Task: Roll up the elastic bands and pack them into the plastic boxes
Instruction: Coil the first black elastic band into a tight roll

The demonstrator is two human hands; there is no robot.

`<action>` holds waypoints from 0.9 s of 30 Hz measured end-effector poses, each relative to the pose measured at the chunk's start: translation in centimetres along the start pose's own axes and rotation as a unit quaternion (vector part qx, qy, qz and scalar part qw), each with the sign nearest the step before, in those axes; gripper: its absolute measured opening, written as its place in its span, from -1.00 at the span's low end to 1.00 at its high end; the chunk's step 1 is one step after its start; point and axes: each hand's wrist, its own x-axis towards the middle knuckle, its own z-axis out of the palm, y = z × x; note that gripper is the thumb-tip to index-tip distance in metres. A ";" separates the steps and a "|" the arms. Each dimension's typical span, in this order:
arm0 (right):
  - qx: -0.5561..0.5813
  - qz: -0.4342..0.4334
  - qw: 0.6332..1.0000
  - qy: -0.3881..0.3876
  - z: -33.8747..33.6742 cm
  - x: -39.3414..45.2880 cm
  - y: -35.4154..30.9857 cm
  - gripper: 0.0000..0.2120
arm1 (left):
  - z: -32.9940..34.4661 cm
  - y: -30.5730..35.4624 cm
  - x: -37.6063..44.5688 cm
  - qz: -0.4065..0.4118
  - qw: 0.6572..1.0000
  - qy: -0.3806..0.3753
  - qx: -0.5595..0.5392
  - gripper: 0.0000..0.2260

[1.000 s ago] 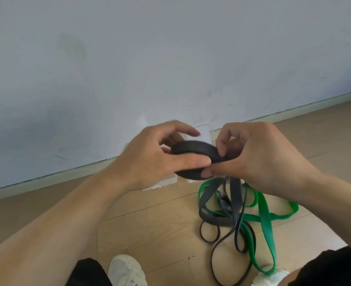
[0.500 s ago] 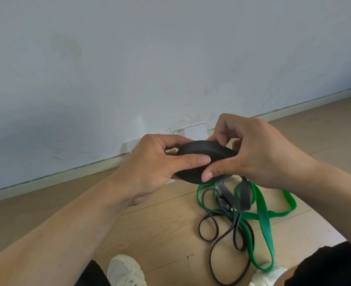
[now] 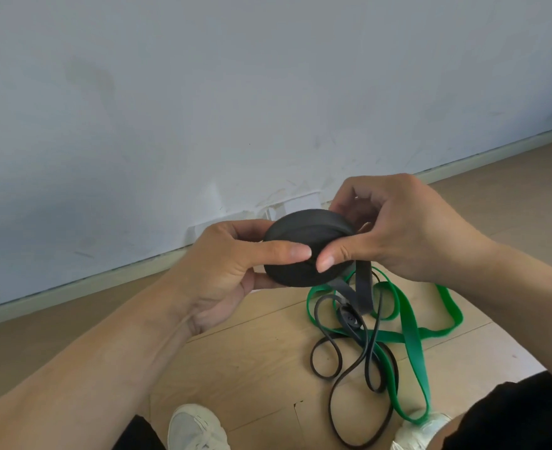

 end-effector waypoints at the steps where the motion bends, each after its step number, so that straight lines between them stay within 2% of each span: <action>1: 0.016 -0.004 1.000 0.006 0.0 0.0 0.1 -0.56 | 0.0 -0.1 0.1 -0.003 1.000 -0.005 -0.019 -0.62; 8: 0.122 0.007 0.992 -0.022 -0.3 0.0 0.6 -0.58 | -0.2 -0.3 0.8 0.004 0.992 0.002 -0.123 -0.44; 13: 0.109 0.012 0.993 0.042 0.1 0.1 0.8 -0.47 | -0.3 -0.6 0.9 -0.014 0.987 -0.041 -0.155 -0.34; 15: 0.097 0.010 0.993 0.060 0.2 0.1 0.8 -0.49 | -0.5 -0.2 0.7 -0.023 0.993 -0.049 -0.103 -0.33; 18: 0.045 -0.001 0.998 0.044 0.3 -0.1 0.7 -0.57 | -0.6 0.1 0.4 0.013 0.995 -0.034 0.095 -0.54; 19: 0.021 -0.002 0.999 0.036 0.4 -0.2 0.6 -0.59 | -0.4 0.0 0.3 0.028 0.991 -0.029 0.130 -0.58; 22: -0.013 -0.001 1.000 0.024 0.6 -0.2 0.4 -0.60 | 0.3 -0.6 0.2 0.066 0.990 0.023 0.121 -0.63; 27: -0.011 0.010 1.000 -0.015 -0.5 0.5 0.7 -0.59 | 0.5 -1.0 0.4 0.065 0.996 0.047 0.048 -0.58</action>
